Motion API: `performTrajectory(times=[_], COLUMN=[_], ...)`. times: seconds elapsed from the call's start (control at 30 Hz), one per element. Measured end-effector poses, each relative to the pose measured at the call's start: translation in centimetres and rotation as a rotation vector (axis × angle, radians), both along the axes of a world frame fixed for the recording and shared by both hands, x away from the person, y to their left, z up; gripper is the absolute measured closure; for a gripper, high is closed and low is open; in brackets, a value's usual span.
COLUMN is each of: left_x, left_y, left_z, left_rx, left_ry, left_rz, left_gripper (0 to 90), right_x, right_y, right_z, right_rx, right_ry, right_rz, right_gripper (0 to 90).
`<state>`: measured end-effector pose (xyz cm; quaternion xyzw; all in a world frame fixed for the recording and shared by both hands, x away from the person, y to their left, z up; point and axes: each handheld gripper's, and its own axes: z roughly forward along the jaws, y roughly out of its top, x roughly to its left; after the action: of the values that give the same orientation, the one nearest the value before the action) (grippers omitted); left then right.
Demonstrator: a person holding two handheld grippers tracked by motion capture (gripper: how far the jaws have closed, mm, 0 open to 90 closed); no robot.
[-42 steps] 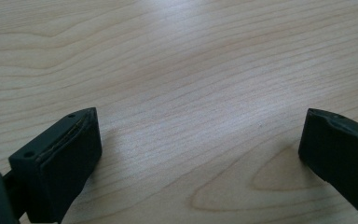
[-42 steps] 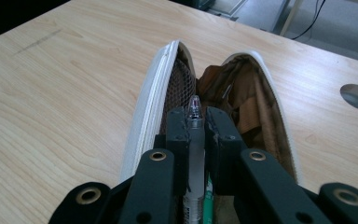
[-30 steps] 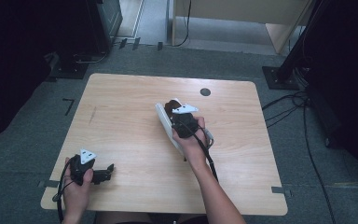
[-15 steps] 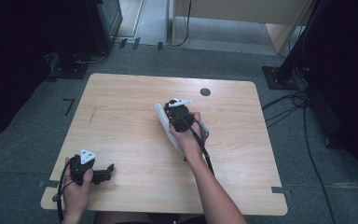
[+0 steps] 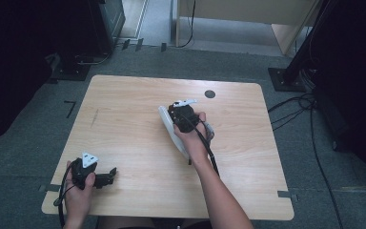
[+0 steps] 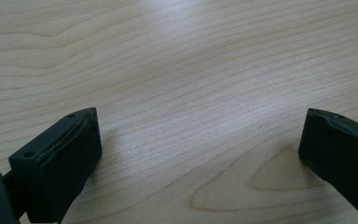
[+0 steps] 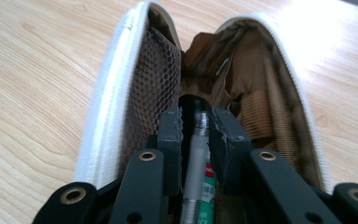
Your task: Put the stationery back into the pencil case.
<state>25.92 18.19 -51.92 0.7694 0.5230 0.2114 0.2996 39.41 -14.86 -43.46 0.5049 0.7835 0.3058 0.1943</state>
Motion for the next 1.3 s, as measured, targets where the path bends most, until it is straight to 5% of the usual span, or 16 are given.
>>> performTrajectory(times=[0.33, 0.57, 0.73, 0.83, 1.3], left_x=[0.0, 0.0, 0.0, 0.0, 0.0], left_y=[0.0, 0.0, 0.0, 0.0, 0.0], left_z=[0.0, 0.0, 0.0, 0.0, 0.0], left_rx=[0.001, 0.001, 0.003, 0.002, 0.003], left_ry=[0.000, 0.000, 0.000, -0.001, 0.000], left_rz=[0.000, 0.000, -0.001, 0.000, -0.001], left_gripper=[0.0, 0.0, 0.0, 0.0, 0.0], right_x=[-1.2, -2.5, -3.5, -4.2, -7.3], right_y=[-0.8, -1.9, -2.8, -3.6, -8.1], right_z=[1.0, 2.4, 3.3, 3.9, 3.6], right_rx=[0.064, 0.141, 0.217, 0.208, 0.200], right_ry=[-0.077, -0.124, -0.125, -0.115, -0.107], right_rz=[0.012, 0.053, 0.082, 0.066, 0.008], right_gripper=[68.7, 43.4, 13.0, 0.0, 0.0])
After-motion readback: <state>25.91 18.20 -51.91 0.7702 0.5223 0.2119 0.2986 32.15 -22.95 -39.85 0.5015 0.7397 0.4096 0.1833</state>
